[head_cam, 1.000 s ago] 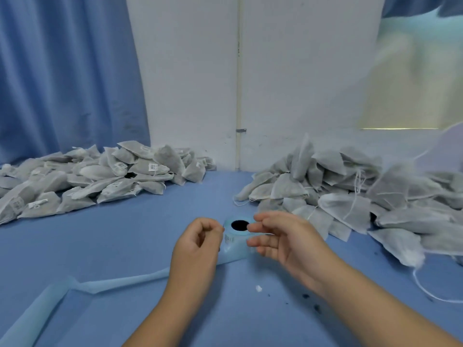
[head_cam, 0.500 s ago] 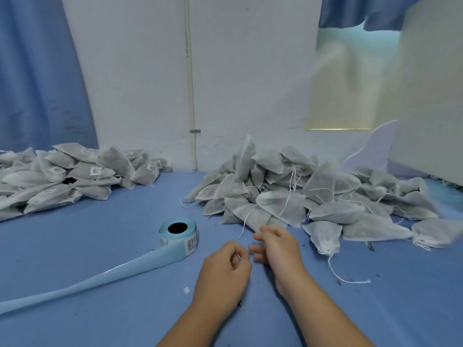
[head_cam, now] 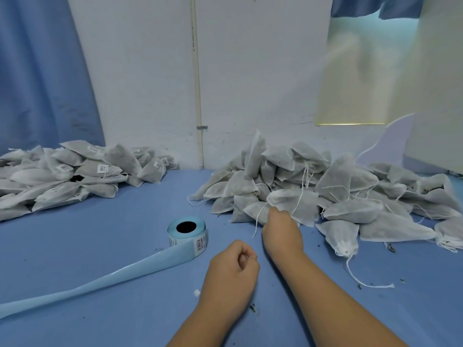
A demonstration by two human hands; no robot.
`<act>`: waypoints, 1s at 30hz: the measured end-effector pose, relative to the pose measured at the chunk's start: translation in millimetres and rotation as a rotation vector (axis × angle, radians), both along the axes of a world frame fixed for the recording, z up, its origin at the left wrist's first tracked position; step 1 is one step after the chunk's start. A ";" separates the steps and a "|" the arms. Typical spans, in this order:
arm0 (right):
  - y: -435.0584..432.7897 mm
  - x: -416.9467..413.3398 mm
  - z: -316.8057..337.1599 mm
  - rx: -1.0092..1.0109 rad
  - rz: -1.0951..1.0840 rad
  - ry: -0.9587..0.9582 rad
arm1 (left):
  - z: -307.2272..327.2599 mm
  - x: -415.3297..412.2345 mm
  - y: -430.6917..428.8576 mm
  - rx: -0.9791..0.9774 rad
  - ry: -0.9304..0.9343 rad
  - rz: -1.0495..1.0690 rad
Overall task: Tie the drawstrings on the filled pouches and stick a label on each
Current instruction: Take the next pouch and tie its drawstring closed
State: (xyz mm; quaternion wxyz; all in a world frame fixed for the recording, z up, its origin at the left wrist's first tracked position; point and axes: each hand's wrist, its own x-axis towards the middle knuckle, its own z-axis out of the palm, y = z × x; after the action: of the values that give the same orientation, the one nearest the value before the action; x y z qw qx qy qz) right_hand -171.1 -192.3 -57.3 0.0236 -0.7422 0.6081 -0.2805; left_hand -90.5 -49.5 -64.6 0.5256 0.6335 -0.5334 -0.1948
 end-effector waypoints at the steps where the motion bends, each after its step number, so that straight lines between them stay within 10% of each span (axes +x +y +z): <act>1: 0.4 -3.5 1.4 -0.012 0.026 0.002 | 0.5 0.0 0.1 -0.004 -0.005 0.001; 11: 77.4 -55.0 18.6 -0.162 0.344 -0.102 | 14.6 8.5 -2.9 -0.022 0.518 0.213; 19: 123.8 -61.0 31.2 -0.306 0.781 0.067 | 32.9 24.4 14.4 0.184 1.291 -0.276; 26: 120.3 -59.7 21.5 -0.081 0.709 -0.446 | 37.6 25.7 24.0 0.080 0.472 -0.076; 30: 112.8 -65.4 28.3 0.125 0.677 -0.720 | 45.2 9.5 29.7 -0.053 0.313 -0.146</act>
State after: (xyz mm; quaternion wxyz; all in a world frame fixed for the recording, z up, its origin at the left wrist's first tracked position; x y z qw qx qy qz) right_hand -236.5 -79.6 -29.0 0.3661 -0.7512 0.3020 -0.4588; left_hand -81.0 -19.8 -19.5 0.6030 0.5409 -0.4947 -0.3147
